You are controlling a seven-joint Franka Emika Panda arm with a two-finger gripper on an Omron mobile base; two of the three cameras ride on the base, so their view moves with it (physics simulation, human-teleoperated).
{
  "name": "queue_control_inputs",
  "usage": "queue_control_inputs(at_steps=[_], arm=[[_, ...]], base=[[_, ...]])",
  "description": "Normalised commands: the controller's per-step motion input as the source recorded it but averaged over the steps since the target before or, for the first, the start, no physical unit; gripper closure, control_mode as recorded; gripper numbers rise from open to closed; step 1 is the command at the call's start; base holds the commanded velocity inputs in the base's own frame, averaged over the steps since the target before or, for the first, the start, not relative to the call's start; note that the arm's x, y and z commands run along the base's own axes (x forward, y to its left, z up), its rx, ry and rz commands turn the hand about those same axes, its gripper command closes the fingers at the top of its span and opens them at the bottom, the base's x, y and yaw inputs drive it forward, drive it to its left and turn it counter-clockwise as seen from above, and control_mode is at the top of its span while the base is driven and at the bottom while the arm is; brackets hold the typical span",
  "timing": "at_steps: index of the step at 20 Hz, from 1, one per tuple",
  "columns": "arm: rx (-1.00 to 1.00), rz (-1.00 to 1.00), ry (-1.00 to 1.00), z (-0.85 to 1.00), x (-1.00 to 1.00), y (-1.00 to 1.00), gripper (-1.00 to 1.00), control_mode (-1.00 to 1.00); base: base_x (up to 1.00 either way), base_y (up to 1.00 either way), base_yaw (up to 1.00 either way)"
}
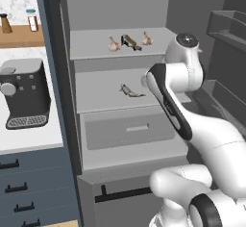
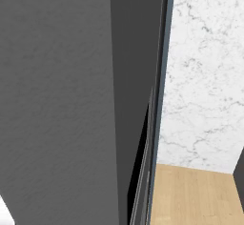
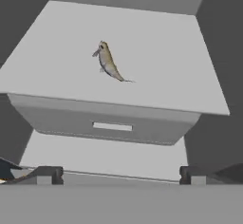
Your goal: Place one garlic and one fish in each tupperware on the nearby counter, to pack two identical lunches.
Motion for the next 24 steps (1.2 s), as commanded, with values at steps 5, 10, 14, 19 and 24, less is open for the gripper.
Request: queue_control_inputs(at_steps=[5,10,14,19,24], arm=[[0.0,0.03,-0.32,0.7,0.0,0.0,-1.0,-1.0],[0.06,0.0,-0.03,0.7,0.01,0.0,-1.0,-1.0],[0.1,0.0,0.0,0.68,0.1,0.0,-1.0,-1.0],[0.03,-0.01,0.01,0.34,0.22,0.07,-1.0,-1.0],[0.0,-0.01,0.01,0.0,0.41,0.07,-1.0,-1.0]], base=[[0.0,0.0,0.0],[0.0,0.0,0.0],[0.0,0.0,0.0],[0.0,0.0,0.0],[0.0,0.0,0.0]])
